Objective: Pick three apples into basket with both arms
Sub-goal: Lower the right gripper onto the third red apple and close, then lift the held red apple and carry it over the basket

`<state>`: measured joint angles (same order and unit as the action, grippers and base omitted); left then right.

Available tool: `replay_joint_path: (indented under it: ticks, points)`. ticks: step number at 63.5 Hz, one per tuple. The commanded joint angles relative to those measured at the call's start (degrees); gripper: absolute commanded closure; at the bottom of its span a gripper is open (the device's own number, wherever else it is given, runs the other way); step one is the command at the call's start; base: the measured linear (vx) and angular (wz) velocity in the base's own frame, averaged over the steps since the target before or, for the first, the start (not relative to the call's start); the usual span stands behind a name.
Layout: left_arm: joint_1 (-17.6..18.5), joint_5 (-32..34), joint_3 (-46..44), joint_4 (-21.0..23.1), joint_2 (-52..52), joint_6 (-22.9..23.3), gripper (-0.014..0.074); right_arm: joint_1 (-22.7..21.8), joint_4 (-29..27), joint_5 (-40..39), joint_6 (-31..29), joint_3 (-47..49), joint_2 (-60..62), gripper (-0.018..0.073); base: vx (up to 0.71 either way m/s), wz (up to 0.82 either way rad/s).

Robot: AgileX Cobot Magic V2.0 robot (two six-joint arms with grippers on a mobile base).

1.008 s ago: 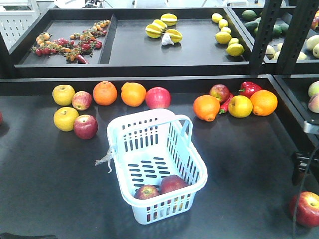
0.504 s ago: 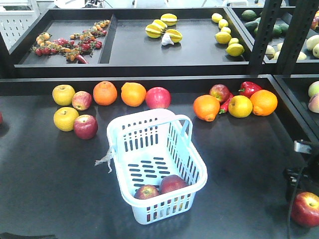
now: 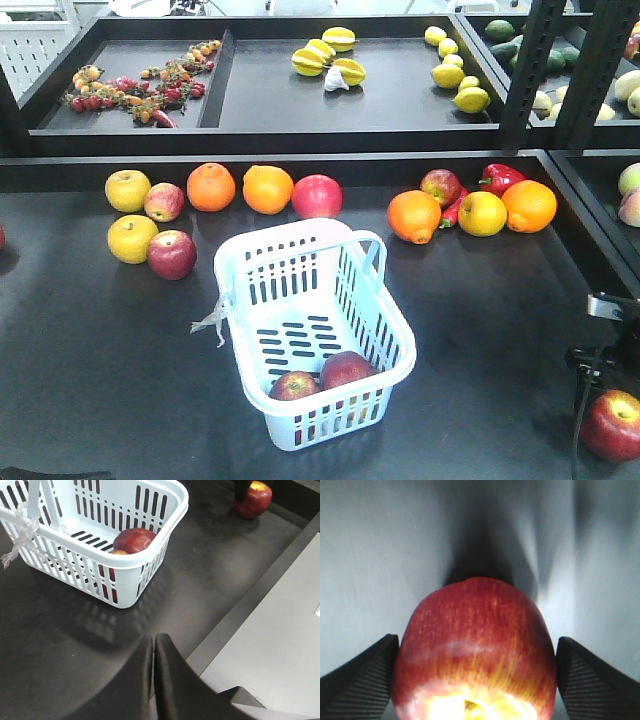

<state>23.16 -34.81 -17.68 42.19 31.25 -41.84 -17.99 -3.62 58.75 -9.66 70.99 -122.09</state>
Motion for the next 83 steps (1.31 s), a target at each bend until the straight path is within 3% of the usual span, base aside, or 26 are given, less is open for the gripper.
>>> replay_joint_path:
  ticks: [1,10,20,34,47,62,73,83]
  points:
    - [0.22,2.66,-1.52,1.90,0.31,0.48,0.0603,-0.20,-0.88,3.00,-0.67,1.27,3.91,0.0291,0.00,0.00]
    - [0.22,2.66,-1.52,1.90,0.31,0.48,0.0603,-0.20,-6.48,3.80,-5.17,1.27,8.45,0.0393,0.00,0.00]
    - [0.22,2.66,-1.52,1.90,0.31,0.48,0.0603,-0.20,-17.18,3.92,-11.84,1.27,16.80,0.0458,0.00,0.00]
    - [0.22,2.66,-1.52,1.90,0.31,0.48,0.0603,2.35,-31.02,7.46,-18.26,1.27,27.75,0.0470,0.00,0.00]
    - [0.22,2.66,-1.52,1.90,0.31,0.48,0.0603,14.81,-33.95,5.57,-19.11,1.27,33.47,0.0470,0.00,0.00]
    - [0.22,2.66,-1.52,1.90,0.31,0.53,0.0603,31.28,-33.93,-6.52,-16.95,1.27,30.74,0.0470,0.00,0.00]
    - [0.22,2.61,-1.52,1.90,0.31,0.52,0.0603,38.45,-33.97,-15.24,-16.95,1.27,25.78,0.0461,0.00,0.00]
    - [0.22,2.61,-1.52,1.90,0.31,0.52,0.0603,41.36,-34.26,-20.52,-17.05,1.27,21.77,0.0406,0.00,0.00]
